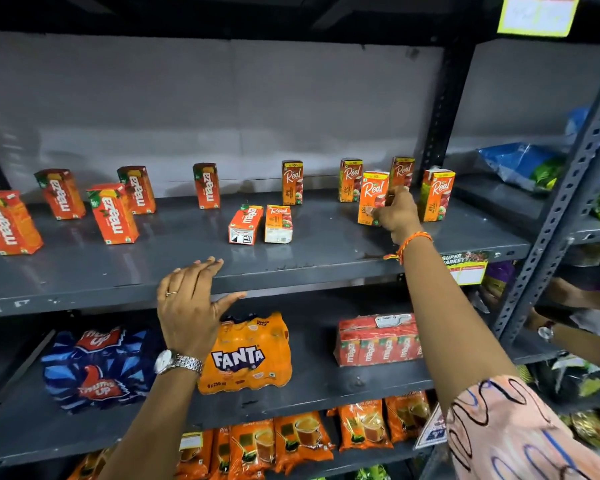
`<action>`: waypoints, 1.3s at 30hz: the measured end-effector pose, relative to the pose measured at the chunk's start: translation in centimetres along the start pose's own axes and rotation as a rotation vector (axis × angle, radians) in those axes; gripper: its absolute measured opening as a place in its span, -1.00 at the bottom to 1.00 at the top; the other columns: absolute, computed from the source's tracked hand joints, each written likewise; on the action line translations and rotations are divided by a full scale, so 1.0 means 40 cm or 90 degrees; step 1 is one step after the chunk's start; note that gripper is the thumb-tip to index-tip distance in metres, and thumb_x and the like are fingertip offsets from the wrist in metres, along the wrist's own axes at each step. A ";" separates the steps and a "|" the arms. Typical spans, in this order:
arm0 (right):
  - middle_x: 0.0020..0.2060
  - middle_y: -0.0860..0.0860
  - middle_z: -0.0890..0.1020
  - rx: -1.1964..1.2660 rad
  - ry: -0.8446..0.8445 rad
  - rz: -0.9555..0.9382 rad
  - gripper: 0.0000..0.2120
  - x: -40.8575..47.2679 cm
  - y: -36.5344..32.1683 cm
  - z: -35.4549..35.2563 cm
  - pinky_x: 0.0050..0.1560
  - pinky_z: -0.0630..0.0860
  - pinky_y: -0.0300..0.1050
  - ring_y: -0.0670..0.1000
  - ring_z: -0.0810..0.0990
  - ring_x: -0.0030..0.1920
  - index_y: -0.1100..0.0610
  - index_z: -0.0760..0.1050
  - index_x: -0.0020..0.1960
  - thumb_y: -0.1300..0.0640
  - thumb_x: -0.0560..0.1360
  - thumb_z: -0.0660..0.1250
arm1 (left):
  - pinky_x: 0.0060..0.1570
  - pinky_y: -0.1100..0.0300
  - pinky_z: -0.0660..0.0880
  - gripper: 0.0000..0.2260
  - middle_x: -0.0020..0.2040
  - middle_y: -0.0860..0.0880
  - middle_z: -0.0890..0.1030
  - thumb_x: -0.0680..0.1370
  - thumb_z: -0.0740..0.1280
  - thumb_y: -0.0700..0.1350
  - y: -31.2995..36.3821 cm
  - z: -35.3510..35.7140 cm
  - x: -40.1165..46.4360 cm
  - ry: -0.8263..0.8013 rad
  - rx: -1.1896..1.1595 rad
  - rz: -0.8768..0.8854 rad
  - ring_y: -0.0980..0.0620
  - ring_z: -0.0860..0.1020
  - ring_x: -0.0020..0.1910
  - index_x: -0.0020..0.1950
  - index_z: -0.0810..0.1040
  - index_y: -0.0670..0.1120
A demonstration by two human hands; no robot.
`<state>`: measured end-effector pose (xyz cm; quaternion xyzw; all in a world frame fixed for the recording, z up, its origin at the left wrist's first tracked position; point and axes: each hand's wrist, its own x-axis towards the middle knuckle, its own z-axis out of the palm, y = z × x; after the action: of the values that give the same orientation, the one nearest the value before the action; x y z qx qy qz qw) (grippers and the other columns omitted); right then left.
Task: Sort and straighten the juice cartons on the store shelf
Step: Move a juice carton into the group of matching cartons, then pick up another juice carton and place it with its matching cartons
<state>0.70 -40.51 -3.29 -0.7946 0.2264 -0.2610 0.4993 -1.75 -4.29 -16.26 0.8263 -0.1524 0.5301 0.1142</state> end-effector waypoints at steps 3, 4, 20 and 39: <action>0.27 0.17 0.63 -0.038 -0.009 -0.016 -0.55 0.008 0.003 0.004 0.33 0.52 0.12 0.20 0.59 0.29 0.18 0.46 0.33 0.31 0.47 0.46 | 0.20 -0.07 0.37 -0.42 0.15 -0.12 0.68 0.46 0.29 0.30 -0.001 0.001 0.001 0.001 -0.002 0.001 -0.16 0.62 0.15 0.22 0.62 -0.14; 0.27 0.19 0.63 -0.052 -0.010 -0.027 -0.56 0.008 0.003 0.003 0.32 0.52 0.12 0.22 0.59 0.29 0.20 0.46 0.33 0.31 0.48 0.45 | 0.20 -0.07 0.38 -0.42 0.16 -0.12 0.68 0.46 0.30 0.30 0.000 0.001 0.001 0.001 -0.003 0.000 -0.16 0.62 0.15 0.21 0.62 -0.14; 0.31 0.29 0.45 -0.151 0.174 -0.295 -0.38 -0.227 -0.031 0.076 0.34 0.36 0.10 0.29 0.44 0.29 0.38 0.29 0.42 0.15 0.49 0.44 | 0.27 -0.07 0.38 -0.42 0.16 -0.09 0.69 0.43 0.34 0.29 0.008 0.001 0.003 0.010 -0.025 -0.016 -0.12 0.64 0.17 0.18 0.65 -0.15; -0.06 0.17 0.61 -0.234 -0.186 -0.177 -0.68 -0.258 -0.161 0.309 -0.07 0.41 -0.08 0.19 0.56 -0.06 0.20 0.51 -0.10 -0.08 0.53 0.32 | 0.27 0.04 0.34 -0.42 0.14 -0.03 0.70 0.43 0.29 0.33 0.001 -0.006 0.010 0.020 -0.046 -0.006 -0.06 0.66 0.15 0.14 0.68 -0.12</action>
<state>1.41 -23.21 -3.88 -0.9244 0.0843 -0.1646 0.3336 -1.81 -4.30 -15.81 0.8138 -0.1662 0.5366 0.1489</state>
